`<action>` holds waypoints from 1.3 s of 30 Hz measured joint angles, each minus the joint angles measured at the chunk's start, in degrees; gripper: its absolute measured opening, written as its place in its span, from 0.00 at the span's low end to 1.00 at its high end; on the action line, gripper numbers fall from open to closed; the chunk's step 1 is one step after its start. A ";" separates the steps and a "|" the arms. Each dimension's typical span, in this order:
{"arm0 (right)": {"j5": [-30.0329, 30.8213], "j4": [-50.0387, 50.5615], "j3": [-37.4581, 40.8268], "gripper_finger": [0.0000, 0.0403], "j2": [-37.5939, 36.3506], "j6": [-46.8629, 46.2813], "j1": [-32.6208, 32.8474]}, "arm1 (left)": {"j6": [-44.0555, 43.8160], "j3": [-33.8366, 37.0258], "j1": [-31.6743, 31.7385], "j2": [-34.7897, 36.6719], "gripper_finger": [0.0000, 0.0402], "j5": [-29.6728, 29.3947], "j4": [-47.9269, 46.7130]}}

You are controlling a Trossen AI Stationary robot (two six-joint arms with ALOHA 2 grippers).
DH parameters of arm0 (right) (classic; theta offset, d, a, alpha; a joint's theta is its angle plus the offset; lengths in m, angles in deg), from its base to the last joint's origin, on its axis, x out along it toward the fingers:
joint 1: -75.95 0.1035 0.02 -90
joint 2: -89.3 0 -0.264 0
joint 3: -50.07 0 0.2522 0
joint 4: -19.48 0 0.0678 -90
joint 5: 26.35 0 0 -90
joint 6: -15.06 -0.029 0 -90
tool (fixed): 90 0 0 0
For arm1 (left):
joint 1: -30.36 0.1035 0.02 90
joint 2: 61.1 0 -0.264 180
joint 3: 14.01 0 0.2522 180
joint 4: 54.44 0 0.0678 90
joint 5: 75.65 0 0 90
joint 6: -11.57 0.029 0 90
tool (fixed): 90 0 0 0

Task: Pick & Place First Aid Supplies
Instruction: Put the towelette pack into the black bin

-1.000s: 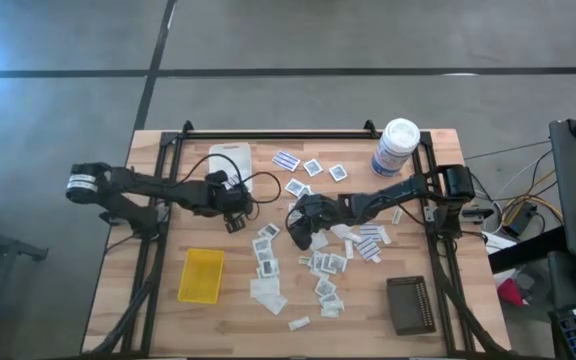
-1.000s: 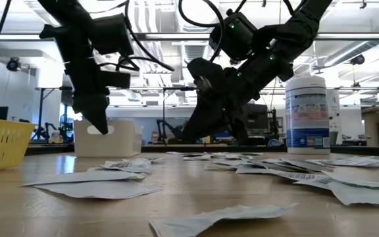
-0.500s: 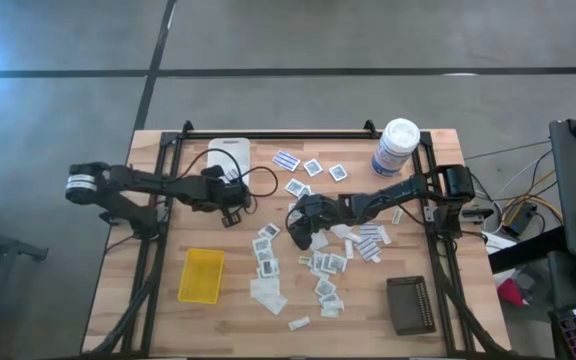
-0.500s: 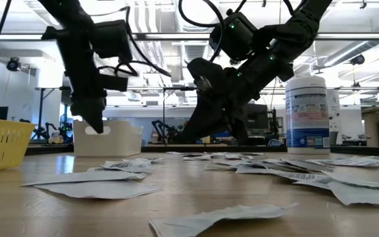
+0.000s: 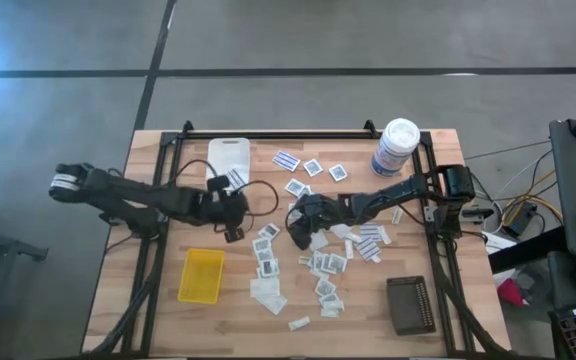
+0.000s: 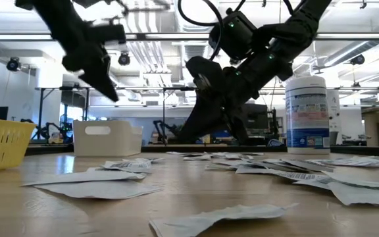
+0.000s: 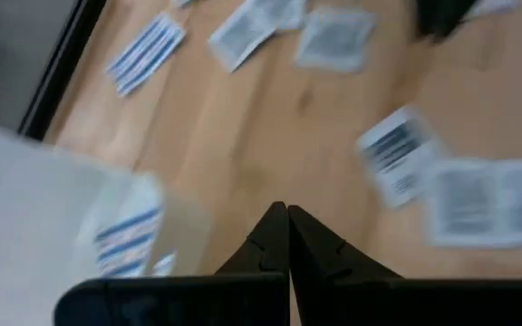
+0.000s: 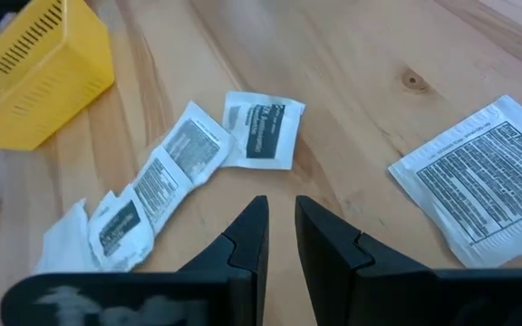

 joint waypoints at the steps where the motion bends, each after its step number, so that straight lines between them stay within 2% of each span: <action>1: -0.06 0.02 -0.18 0.14 0.00 -0.26 0.02 | -0.49 0.27 -1.16 0.01 0.00 0.00 1.18; 7: -1.36 0.03 -1.02 0.14 0.00 -0.46 1.21 | -2.88 1.75 -6.29 -3.83 0.00 0.03 7.95; 18: -1.31 0.02 -1.40 0.14 0.00 -0.47 2.55 | -3.75 2.08 -6.90 -13.91 0.00 -0.49 17.29; 26: -0.83 -0.01 -1.39 0.14 0.00 -3.32 2.60 | -6.68 2.15 -6.98 -17.68 0.00 -0.29 19.77; 39: 5.89 0.04 -1.40 0.14 0.00 -5.40 2.80 | -9.96 2.19 -6.85 -21.98 0.00 -0.63 20.63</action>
